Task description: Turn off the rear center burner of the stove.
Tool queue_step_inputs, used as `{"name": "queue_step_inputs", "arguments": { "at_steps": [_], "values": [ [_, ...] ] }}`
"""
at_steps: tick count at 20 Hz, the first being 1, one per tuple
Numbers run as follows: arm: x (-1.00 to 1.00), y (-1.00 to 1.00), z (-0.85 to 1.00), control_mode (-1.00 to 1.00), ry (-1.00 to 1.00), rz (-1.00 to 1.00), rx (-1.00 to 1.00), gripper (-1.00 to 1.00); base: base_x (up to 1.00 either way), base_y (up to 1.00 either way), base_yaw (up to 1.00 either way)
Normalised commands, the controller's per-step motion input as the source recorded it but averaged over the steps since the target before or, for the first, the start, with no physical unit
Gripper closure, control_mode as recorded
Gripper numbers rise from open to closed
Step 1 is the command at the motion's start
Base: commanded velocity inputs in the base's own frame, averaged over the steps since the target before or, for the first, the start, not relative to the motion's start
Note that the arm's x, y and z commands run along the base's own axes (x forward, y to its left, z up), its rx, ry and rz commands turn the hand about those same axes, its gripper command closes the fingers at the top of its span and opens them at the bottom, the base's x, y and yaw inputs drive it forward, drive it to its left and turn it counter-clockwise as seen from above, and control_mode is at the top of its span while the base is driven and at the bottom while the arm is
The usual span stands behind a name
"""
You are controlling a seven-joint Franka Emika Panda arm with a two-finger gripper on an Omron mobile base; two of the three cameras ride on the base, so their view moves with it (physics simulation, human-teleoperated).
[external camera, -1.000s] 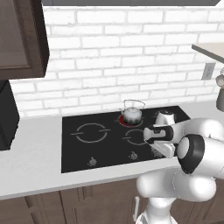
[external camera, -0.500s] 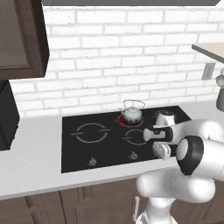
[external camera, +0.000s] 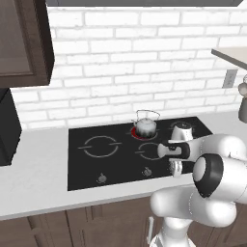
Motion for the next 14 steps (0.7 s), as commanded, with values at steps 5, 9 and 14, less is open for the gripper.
{"name": "queue_step_inputs", "arguments": {
  "at_steps": [5, 9, 14],
  "values": [
    [-0.08, 0.0, -0.04, -1.0, 0.0, -0.37, 0.0, 1.0, 0.0, 0.0, 0.0],
    [-0.06, 0.0, -0.02, -1.0, 0.0, -0.38, 0.01, 1.0, 0.0, 0.0, 0.0],
    [-0.04, 0.0, -0.02, -1.0, 0.0, -0.37, 0.02, 1.0, 0.0, 0.0, 0.0]
  ]
}}
